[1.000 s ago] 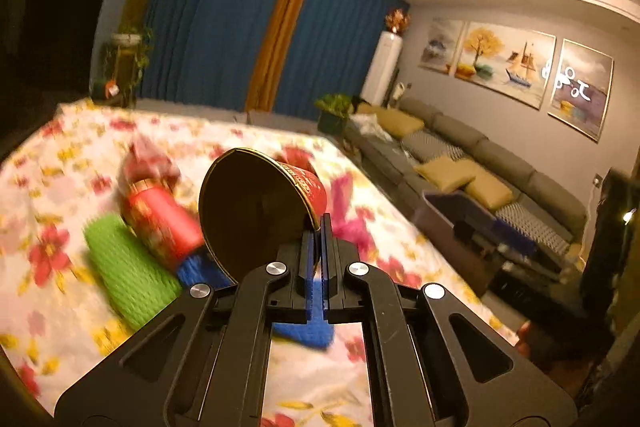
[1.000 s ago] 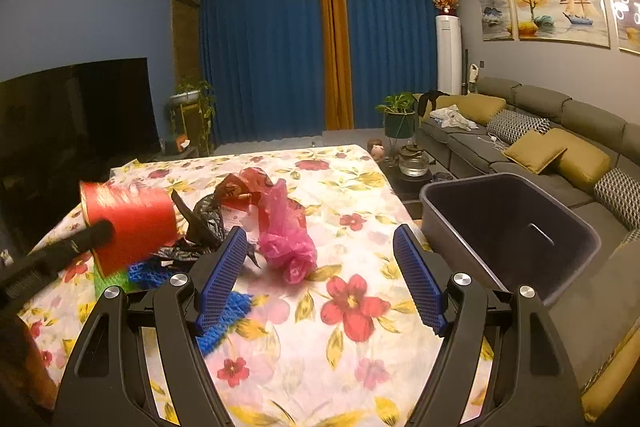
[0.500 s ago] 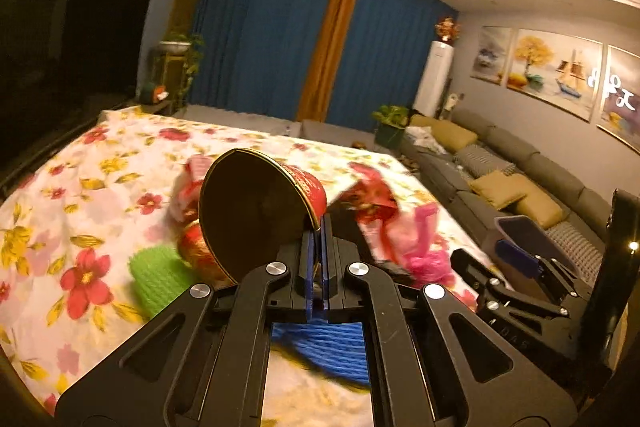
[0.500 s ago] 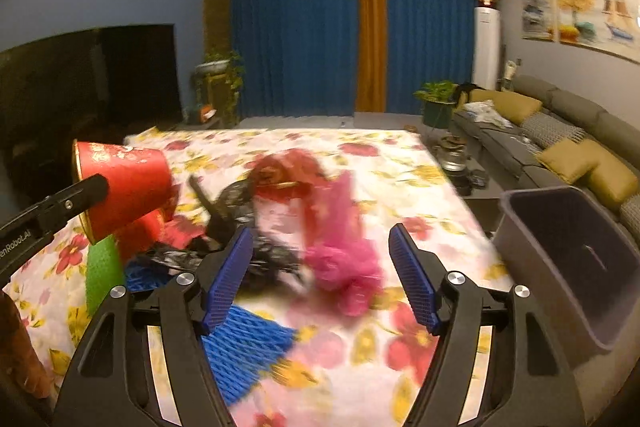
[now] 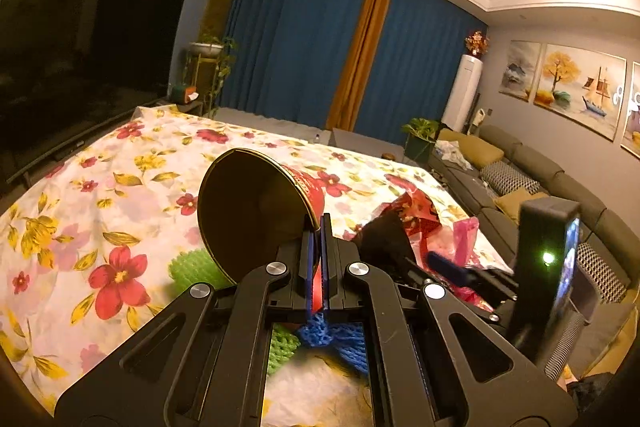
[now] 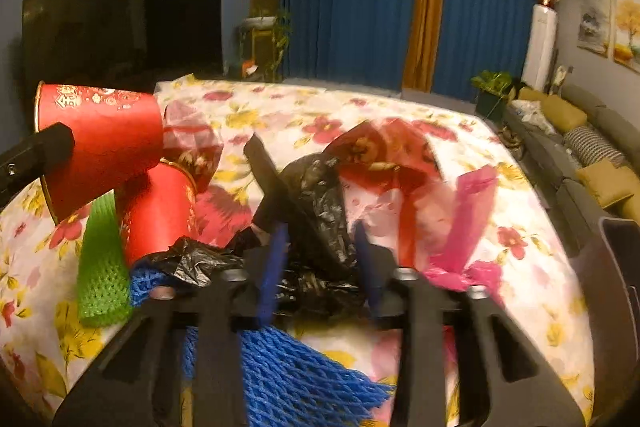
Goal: Collect trash
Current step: 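Grasp the red paper cup with the left gripper while the right gripper reaches toward the blue mesh, then grasp the black plastic bag with the right gripper while the left gripper holds the red cup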
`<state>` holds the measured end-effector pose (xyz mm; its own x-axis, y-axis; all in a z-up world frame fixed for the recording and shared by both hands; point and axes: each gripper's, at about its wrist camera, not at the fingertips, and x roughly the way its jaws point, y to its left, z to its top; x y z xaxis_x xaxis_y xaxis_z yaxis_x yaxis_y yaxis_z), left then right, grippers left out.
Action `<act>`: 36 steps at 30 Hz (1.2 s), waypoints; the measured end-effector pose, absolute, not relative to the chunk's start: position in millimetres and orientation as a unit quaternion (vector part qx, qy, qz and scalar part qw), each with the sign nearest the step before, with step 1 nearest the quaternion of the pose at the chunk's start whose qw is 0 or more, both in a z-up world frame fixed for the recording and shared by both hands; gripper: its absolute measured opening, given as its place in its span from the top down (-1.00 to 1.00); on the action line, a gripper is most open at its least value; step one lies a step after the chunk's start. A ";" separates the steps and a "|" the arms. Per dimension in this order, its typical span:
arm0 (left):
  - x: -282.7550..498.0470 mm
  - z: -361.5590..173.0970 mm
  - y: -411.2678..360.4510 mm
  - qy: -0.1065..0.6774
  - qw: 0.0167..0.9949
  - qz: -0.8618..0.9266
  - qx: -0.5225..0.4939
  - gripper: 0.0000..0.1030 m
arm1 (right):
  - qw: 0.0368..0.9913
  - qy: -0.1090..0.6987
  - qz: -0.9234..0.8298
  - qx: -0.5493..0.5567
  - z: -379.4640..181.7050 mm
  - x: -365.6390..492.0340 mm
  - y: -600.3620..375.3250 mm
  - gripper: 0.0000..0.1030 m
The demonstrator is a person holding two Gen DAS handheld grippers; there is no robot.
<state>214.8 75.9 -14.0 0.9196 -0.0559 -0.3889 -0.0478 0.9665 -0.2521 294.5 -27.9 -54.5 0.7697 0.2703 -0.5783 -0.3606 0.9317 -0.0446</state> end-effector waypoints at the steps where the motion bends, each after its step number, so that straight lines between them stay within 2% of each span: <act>1: 214.2 -14.9 75.2 0.201 0.971 -0.003 -0.129 0.96 | 0.937 0.296 0.171 -0.075 -54.9 295.2 -27.9 0.68; 2: 214.6 -15.2 75.2 0.202 0.971 -0.003 -0.130 0.96 | 0.936 0.297 0.174 -0.075 -54.8 295.6 -27.7 0.87; 5: 214.3 -15.3 75.4 0.200 0.971 -0.005 -0.130 0.96 | 0.936 0.294 0.177 -0.078 -53.5 292.4 -28.5 0.98; 23: 217.1 -19.0 64.1 0.197 0.973 -0.032 -0.119 0.96 | 0.972 0.176 0.154 0.018 29.2 209.1 -118.6 0.99; 36: 200.2 14.9 -19.6 0.189 0.968 -0.142 -0.083 0.96 | 0.986 0.138 0.087 0.026 49.3 170.5 -193.8 0.99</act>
